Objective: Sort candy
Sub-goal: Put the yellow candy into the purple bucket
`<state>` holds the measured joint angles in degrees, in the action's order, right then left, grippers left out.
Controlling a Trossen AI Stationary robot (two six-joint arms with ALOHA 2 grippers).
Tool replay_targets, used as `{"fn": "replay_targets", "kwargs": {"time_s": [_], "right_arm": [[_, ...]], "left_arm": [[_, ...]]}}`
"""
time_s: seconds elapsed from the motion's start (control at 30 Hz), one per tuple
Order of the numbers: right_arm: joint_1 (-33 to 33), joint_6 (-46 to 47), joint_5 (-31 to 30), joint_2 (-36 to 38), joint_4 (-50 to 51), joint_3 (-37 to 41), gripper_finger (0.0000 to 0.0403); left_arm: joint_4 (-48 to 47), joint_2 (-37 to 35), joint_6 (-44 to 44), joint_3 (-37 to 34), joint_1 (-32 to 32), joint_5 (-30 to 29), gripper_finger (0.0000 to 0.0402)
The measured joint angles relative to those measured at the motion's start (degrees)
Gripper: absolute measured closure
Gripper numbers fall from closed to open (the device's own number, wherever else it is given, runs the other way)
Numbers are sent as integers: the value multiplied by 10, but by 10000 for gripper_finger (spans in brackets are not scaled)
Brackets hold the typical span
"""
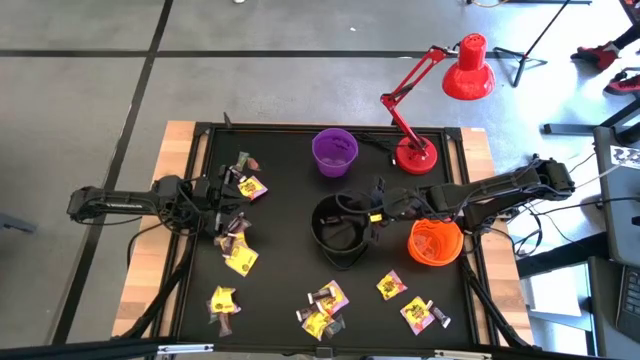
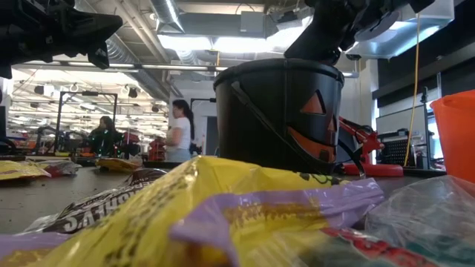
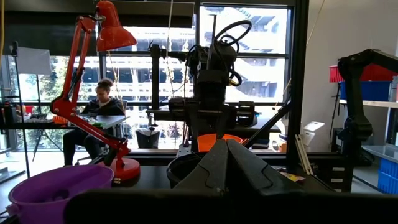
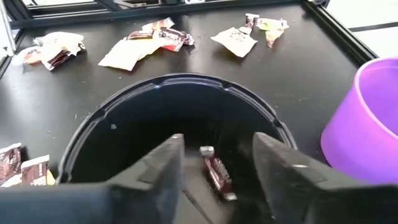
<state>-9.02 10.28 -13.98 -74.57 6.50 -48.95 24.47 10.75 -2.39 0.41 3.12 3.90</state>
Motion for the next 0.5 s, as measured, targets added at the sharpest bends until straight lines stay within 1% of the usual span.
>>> {"fn": "replay_targets", "kwargs": {"time_s": [0.1, 0.23, 0.33, 0.5], "right_arm": [[0, 0, 8, 0, 0, 0, 151], [0, -3, 30, 0, 1, 0, 113], [0, -20, 69, 2, 9, 0, 101], [0, -47, 159, 20, 49, 0, 102]], "left_arm": [[0, 0, 0, 0, 0, 0, 401], [0, 0, 0, 0, 0, 0, 401], [0, 0, 0, 0, 0, 0, 401], [0, 0, 0, 0, 0, 0, 401]]}}
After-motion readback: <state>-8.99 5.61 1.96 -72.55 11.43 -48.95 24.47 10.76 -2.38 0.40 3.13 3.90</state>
